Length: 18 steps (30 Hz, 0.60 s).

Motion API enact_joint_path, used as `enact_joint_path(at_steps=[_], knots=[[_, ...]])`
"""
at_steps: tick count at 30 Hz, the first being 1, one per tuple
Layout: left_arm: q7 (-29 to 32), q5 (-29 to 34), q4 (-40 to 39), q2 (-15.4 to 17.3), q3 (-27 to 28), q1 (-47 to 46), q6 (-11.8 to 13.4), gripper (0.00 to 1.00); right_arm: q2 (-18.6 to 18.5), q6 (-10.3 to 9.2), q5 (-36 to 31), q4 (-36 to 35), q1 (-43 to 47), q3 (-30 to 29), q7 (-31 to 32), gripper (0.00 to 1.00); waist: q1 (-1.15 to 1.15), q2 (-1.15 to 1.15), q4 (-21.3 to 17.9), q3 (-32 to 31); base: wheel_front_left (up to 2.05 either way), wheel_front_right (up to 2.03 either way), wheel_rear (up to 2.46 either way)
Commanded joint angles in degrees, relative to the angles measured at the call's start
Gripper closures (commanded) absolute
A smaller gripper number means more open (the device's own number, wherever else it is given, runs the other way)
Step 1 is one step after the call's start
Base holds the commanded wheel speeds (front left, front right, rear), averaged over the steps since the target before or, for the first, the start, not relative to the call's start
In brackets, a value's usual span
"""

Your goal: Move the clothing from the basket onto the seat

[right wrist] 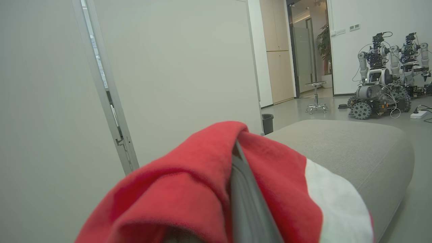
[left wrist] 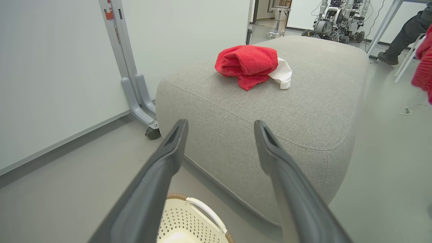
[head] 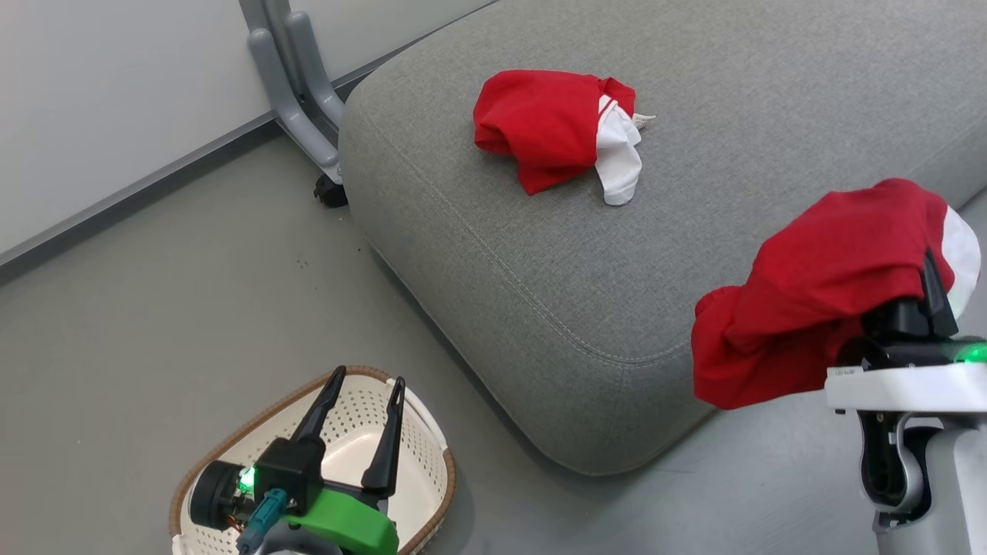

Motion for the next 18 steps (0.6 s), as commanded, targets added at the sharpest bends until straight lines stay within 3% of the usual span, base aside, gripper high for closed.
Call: enact_joint_path(at_steps=[1,6,18], knots=[[0.0,0.3,-0.2,0.4,0.4,1.1,-0.1,0.00,-1.0,-0.01,0.3,0.9,-1.9,0.6,0.0,1.00,0.00,0.00,-0.3,0.5,0.00,0.00,0.00],[0.0,1.0,-2.3,0.4,1.6,1.4,-0.1,0.00,-3.5,-0.02,1.2,4.1,-8.5,2.6,0.0,1.00,0.00,0.00,-0.5,3.8,0.00,0.00,0.00],[0.0,-1.2,-9.5,4.8,-3.5,-6.8,-0.1,0.00,-9.6,-0.01,3.7,8.5,-30.5,0.7,0.0,1.00,0.00,0.00,6.8,18.2,0.00,0.00,0.00]])
